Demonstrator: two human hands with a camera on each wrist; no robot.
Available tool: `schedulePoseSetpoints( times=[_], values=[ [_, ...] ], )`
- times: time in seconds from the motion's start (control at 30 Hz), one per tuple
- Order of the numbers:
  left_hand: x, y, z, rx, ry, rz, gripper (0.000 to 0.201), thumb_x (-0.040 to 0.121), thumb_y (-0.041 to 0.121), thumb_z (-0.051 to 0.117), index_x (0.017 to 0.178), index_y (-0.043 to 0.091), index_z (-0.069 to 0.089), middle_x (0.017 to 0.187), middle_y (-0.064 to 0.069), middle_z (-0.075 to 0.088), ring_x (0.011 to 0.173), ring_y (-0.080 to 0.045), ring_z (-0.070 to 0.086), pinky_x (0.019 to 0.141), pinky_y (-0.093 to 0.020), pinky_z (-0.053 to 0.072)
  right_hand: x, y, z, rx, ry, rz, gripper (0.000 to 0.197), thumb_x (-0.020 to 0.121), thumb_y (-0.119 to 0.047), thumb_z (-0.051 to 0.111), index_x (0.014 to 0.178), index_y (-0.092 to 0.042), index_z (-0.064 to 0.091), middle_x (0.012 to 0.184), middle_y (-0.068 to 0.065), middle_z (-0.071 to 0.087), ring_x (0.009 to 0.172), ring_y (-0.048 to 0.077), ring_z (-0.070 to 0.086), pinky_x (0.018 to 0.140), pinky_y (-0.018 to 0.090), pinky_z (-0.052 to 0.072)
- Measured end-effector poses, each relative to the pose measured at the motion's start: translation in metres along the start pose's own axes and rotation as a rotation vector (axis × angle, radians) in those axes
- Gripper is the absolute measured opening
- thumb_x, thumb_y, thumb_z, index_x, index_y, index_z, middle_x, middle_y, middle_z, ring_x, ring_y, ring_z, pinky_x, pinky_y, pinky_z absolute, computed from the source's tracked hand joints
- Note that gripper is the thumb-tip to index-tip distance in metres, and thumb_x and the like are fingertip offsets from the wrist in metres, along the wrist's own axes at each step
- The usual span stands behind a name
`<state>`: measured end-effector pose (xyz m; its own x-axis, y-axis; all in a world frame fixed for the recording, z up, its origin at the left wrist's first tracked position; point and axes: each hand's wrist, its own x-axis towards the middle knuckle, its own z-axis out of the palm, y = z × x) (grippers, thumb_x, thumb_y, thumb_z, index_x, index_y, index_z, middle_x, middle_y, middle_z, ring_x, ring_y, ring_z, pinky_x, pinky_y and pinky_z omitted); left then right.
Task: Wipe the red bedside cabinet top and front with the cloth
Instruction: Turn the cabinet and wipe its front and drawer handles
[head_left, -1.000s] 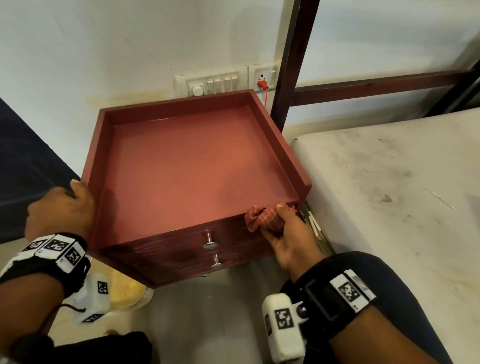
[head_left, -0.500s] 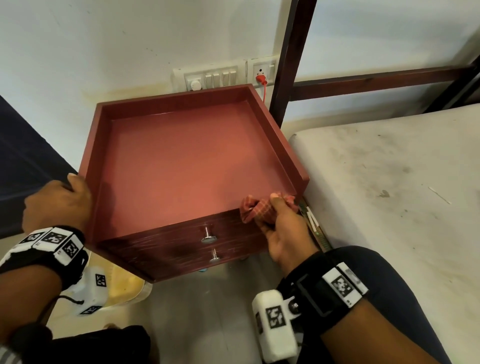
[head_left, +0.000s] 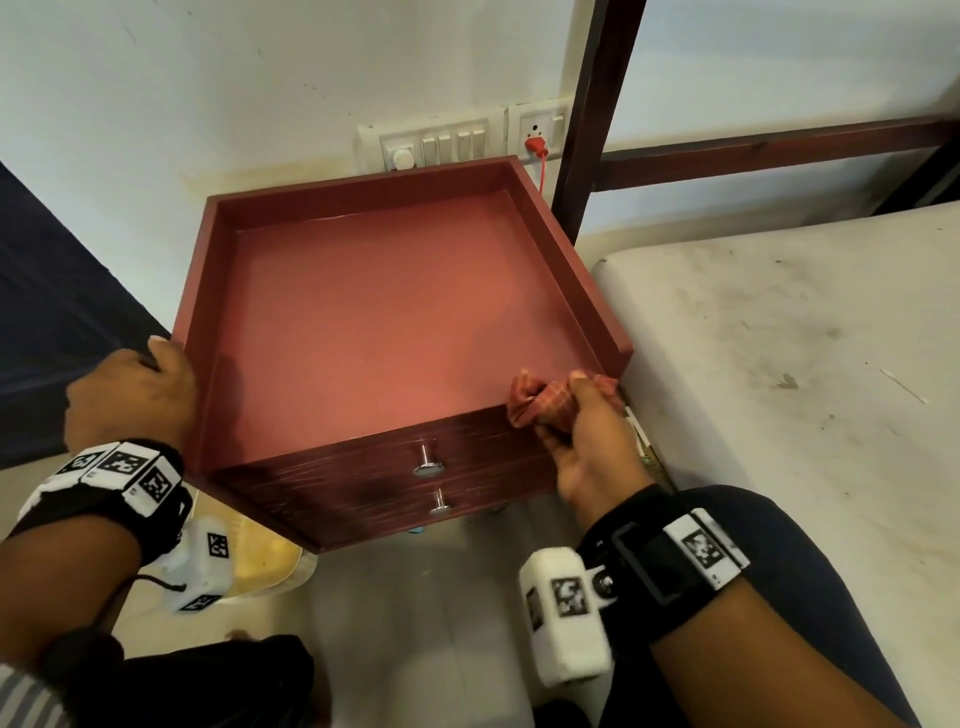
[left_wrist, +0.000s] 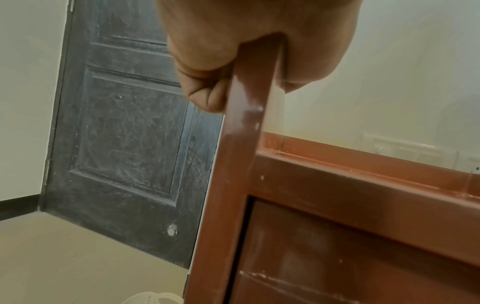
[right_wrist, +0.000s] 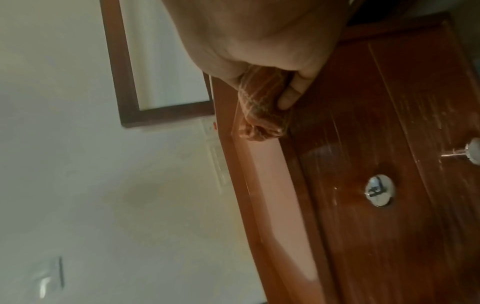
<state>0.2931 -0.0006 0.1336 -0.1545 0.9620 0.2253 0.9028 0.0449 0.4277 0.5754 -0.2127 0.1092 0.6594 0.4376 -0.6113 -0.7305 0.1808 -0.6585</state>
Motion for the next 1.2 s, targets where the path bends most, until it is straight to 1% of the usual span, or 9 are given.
schedulePoseSetpoints(
  times=[0.07, 0.27, 0.47, 0.53, 0.63, 0.73, 0.93, 1.07, 1.2],
  values=[
    [-0.001, 0.001, 0.000, 0.005, 0.010, -0.003, 0.068, 0.095, 0.055, 0.025, 0.089, 0.001, 0.065, 0.096, -0.033, 0.064, 0.089, -0.054, 0.061, 0.076, -0.051, 0.044, -0.013, 0.019, 0.009, -0.074, -0.057, 0.058, 0.015, 0.098, -0.019, 0.065, 0.108, -0.009, 0.062, 0.092, 0.009, 0.067, 0.065, 0.013, 0.072, 0.052, 0.028, 0.057],
    [-0.002, -0.001, 0.003, -0.018, 0.046, -0.023, 0.067, 0.093, 0.055, 0.025, 0.080, 0.001, 0.063, 0.091, -0.032, 0.064, 0.087, -0.053, 0.061, 0.075, -0.049, 0.044, -0.006, 0.031, 0.009, -0.235, -0.198, 0.305, 0.044, 0.090, -0.021, 0.075, 0.129, -0.006, 0.060, 0.117, 0.017, 0.067, 0.094, 0.028, 0.069, 0.055, 0.031, 0.059],
    [0.001, 0.000, 0.004, -0.025, 0.014, -0.030, 0.060, 0.096, 0.051, 0.029, 0.082, 0.003, 0.062, 0.095, -0.032, 0.064, 0.091, -0.054, 0.061, 0.074, -0.047, 0.040, 0.020, -0.005, -0.012, -0.033, 0.066, 0.002, 0.029, 0.094, -0.023, 0.069, 0.119, -0.010, 0.061, 0.114, 0.014, 0.069, 0.092, 0.022, 0.069, 0.058, 0.032, 0.060],
    [0.001, 0.002, 0.003, -0.013, 0.004, -0.027, 0.060, 0.096, 0.052, 0.029, 0.083, 0.004, 0.062, 0.095, -0.032, 0.064, 0.090, -0.054, 0.061, 0.074, -0.047, 0.040, 0.004, 0.015, -0.001, -0.101, 0.020, 0.041, 0.018, 0.094, -0.019, 0.070, 0.109, -0.010, 0.063, 0.099, 0.010, 0.070, 0.078, 0.018, 0.069, 0.055, 0.032, 0.059],
    [0.000, 0.002, 0.002, -0.034, 0.007, -0.031, 0.062, 0.095, 0.052, 0.028, 0.080, 0.002, 0.061, 0.090, -0.030, 0.064, 0.088, -0.053, 0.061, 0.075, -0.048, 0.042, -0.016, 0.045, 0.015, -0.252, -0.166, 0.234, 0.036, 0.090, -0.018, 0.075, 0.119, -0.003, 0.060, 0.108, 0.015, 0.071, 0.089, 0.026, 0.073, 0.061, 0.036, 0.062],
    [0.000, 0.000, 0.000, -0.048, -0.008, -0.036, 0.061, 0.097, 0.049, 0.029, 0.081, -0.001, 0.060, 0.085, -0.028, 0.060, 0.081, -0.047, 0.058, 0.075, -0.049, 0.042, -0.010, 0.036, 0.013, -0.288, -0.176, 0.291, 0.029, 0.088, -0.020, 0.077, 0.110, -0.007, 0.064, 0.108, 0.016, 0.070, 0.085, 0.028, 0.072, 0.058, 0.034, 0.061],
    [0.007, -0.003, -0.001, -0.062, -0.077, -0.052, 0.061, 0.099, 0.047, 0.027, 0.084, -0.003, 0.059, 0.082, -0.022, 0.052, 0.078, -0.037, 0.046, 0.077, -0.048, 0.039, 0.010, -0.001, -0.008, -0.177, 0.101, -0.031, 0.020, 0.088, -0.025, 0.077, 0.100, -0.016, 0.063, 0.101, 0.007, 0.069, 0.079, 0.019, 0.069, 0.061, 0.034, 0.060],
    [0.006, 0.000, -0.003, -0.061, -0.076, -0.072, 0.063, 0.098, 0.048, 0.026, 0.085, -0.003, 0.061, 0.083, -0.021, 0.052, 0.078, -0.037, 0.047, 0.075, -0.046, 0.038, -0.015, 0.035, 0.008, -0.270, -0.061, 0.068, 0.019, 0.090, -0.022, 0.076, 0.096, -0.007, 0.068, 0.083, 0.008, 0.073, 0.062, 0.016, 0.069, 0.056, 0.033, 0.059],
    [-0.001, 0.002, -0.006, -0.071, -0.057, -0.069, 0.064, 0.099, 0.046, 0.025, 0.087, -0.005, 0.063, 0.088, -0.027, 0.056, 0.092, -0.050, 0.058, 0.078, -0.049, 0.040, -0.017, 0.045, 0.012, -0.384, -0.193, 0.199, 0.030, 0.085, -0.021, 0.080, 0.104, -0.001, 0.068, 0.096, 0.014, 0.073, 0.063, 0.019, 0.071, 0.055, 0.032, 0.060]
  ],
)
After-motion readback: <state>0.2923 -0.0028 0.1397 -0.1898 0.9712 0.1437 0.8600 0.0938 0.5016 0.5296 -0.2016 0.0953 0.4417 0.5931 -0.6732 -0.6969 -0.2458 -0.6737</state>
